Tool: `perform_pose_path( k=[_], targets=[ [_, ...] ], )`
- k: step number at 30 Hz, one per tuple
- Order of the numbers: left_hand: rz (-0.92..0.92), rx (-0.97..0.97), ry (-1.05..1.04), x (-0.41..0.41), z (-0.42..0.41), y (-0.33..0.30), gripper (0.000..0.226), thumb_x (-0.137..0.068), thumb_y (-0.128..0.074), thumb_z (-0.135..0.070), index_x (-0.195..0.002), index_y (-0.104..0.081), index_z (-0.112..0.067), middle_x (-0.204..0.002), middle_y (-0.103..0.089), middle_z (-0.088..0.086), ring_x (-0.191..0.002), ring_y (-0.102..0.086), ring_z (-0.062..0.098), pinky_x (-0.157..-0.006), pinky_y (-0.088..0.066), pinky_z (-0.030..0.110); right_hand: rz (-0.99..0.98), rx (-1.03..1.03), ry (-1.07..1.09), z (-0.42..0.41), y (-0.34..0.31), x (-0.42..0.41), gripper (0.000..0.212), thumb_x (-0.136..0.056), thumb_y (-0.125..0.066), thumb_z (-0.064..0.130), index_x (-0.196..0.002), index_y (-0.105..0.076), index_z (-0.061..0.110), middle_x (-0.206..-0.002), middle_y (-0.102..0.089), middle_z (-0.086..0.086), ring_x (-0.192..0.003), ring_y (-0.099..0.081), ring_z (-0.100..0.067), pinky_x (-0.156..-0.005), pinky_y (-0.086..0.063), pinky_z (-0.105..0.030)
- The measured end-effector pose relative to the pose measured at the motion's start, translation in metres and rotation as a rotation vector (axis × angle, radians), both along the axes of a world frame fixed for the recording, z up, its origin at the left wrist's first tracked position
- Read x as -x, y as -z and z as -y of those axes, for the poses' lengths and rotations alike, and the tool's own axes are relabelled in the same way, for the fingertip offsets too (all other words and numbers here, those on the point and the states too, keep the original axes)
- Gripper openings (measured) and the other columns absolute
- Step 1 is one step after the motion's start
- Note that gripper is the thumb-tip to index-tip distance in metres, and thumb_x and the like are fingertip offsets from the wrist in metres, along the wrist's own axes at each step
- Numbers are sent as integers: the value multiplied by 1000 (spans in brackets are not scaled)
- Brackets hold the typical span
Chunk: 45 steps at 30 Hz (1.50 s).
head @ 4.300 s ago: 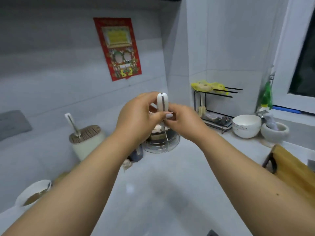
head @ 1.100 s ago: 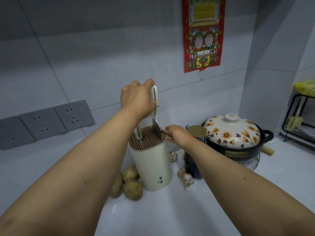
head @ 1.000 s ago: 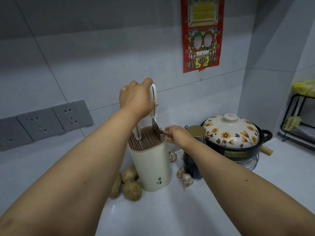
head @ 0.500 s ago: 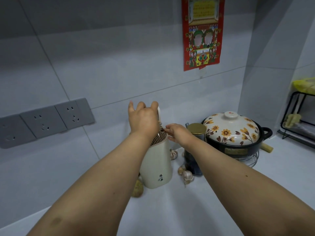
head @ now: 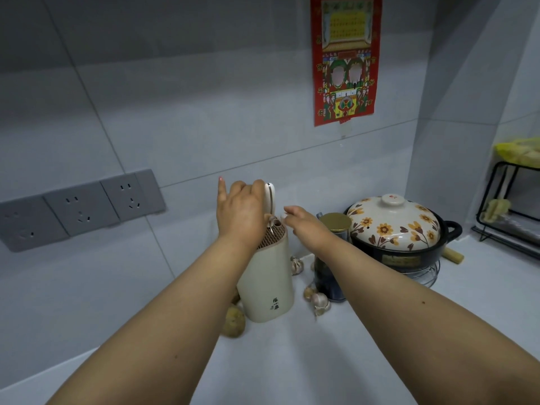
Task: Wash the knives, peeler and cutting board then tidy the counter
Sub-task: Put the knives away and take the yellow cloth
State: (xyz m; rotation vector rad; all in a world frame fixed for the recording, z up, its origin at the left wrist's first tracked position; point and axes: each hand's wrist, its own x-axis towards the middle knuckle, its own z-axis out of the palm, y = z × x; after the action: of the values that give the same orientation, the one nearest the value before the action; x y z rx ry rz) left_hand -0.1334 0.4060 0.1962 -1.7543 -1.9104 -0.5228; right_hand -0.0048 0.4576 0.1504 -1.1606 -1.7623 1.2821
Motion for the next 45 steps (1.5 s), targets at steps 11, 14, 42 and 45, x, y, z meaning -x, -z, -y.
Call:
perform_pose_path(
  k=[11, 14, 42, 45],
  targets=[
    [313, -53, 120, -40, 56, 0, 52, -83, -69, -34, -129, -52, -16, -122, -60, 2, -113, -54, 24, -103, -38, 37, -98, -109, 30, 35, -33, -40, 51, -95, -48, 43, -141, -40, 22, -141, -46, 1, -129, -43, -18, -111, -35, -42],
    [420, -5, 167, -63, 67, -4, 52, -84, -68, -41, -128, -49, -21, -120, -61, -1, -105, -61, 19, -82, -47, 32, -120, -137, 59, 48, -40, -60, 47, -95, -48, 41, -138, -43, 22, -137, -51, -2, -125, -48, -17, -109, -37, -43],
    [760, 523, 746, -418, 133, 30, 30, -80, -71, -41, -102, -57, -26, -78, -66, -8, -75, -64, 10, -68, -52, 31, -263, -180, 802, 213, -23, -420, 19, -97, -43, 42, -94, -57, 29, -96, -68, 1, -91, -66, -15, -94, -49, -41],
    [761, 597, 800, -462, 145, 39, 29, -81, -71, -41, -101, -57, -26, -78, -67, -7, -77, -64, 10, -70, -53, 32, -244, -139, 896, 237, -12, -462, 22, -98, -42, 41, -92, -58, 27, -92, -68, 2, -90, -66, -17, -94, -50, -42]
  ],
)
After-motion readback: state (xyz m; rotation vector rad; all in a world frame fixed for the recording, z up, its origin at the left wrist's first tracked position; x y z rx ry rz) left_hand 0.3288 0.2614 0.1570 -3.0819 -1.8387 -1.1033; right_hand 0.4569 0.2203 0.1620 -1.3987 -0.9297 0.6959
